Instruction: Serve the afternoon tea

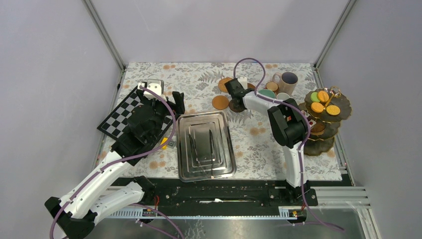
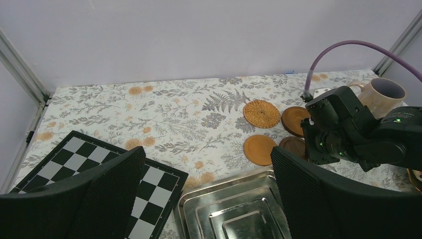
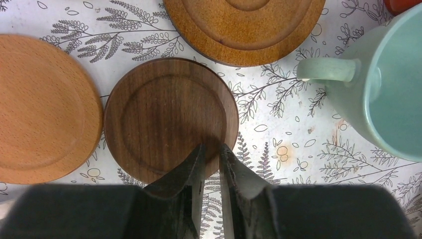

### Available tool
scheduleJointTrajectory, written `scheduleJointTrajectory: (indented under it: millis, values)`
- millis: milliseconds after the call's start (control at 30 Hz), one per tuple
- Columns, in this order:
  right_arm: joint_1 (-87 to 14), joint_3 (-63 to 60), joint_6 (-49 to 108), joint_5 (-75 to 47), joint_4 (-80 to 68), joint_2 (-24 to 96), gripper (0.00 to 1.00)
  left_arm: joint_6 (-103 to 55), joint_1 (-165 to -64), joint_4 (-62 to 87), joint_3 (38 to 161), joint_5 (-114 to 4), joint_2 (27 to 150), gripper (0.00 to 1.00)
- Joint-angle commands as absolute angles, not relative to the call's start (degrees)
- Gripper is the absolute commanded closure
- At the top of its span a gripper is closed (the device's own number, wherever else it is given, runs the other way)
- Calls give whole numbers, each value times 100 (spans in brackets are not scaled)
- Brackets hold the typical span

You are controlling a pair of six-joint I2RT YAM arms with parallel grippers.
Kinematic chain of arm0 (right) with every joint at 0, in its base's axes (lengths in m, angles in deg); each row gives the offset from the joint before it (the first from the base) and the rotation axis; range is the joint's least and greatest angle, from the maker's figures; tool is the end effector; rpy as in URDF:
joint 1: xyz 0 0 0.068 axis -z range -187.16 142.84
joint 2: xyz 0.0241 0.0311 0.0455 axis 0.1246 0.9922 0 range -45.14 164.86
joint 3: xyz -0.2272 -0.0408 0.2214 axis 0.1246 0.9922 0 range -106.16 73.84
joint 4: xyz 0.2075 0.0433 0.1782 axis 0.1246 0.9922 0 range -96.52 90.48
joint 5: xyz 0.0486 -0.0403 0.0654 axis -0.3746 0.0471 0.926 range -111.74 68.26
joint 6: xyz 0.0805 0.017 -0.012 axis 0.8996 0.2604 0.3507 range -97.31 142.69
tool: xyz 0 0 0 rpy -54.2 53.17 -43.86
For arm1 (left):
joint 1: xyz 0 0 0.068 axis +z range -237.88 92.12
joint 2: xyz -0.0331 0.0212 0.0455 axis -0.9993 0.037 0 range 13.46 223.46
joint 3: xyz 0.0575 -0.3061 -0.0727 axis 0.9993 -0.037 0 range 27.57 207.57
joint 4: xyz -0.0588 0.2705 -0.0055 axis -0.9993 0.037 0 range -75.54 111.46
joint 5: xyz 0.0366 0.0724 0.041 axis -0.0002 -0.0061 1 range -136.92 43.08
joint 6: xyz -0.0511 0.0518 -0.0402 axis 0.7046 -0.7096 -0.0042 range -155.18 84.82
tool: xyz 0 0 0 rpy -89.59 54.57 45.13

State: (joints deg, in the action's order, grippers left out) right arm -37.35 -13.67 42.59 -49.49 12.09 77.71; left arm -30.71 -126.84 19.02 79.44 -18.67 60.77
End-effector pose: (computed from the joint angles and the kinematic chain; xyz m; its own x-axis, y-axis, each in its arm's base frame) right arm 0.4655 0.2316 0.1619 -0.7280 -0.0750 -0.6815 0.0421 0.9872 -0.1535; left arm 0.1785 -0.1003 0.4238 -0.0145 -0.0765 -0.9970 0.1853 0.9796 -0.0778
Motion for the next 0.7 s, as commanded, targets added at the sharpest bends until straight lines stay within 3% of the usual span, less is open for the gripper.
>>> scheduleJointTrajectory:
  millis: [0,267,667]
  values:
    - [-3719,-1502,4186,-4919,1635,7959,77,-3111,-12708,1572,7925,-1993,6030,1]
    - [-3716,-1051,4432,-5377,2519,7634,76,-3079,-12705,1582,7927,-2063,6004,1]
    - [-3592,673,4910,-6012,2882,6239,70,-3030,-12708,1595,7916,-2132,5969,1]
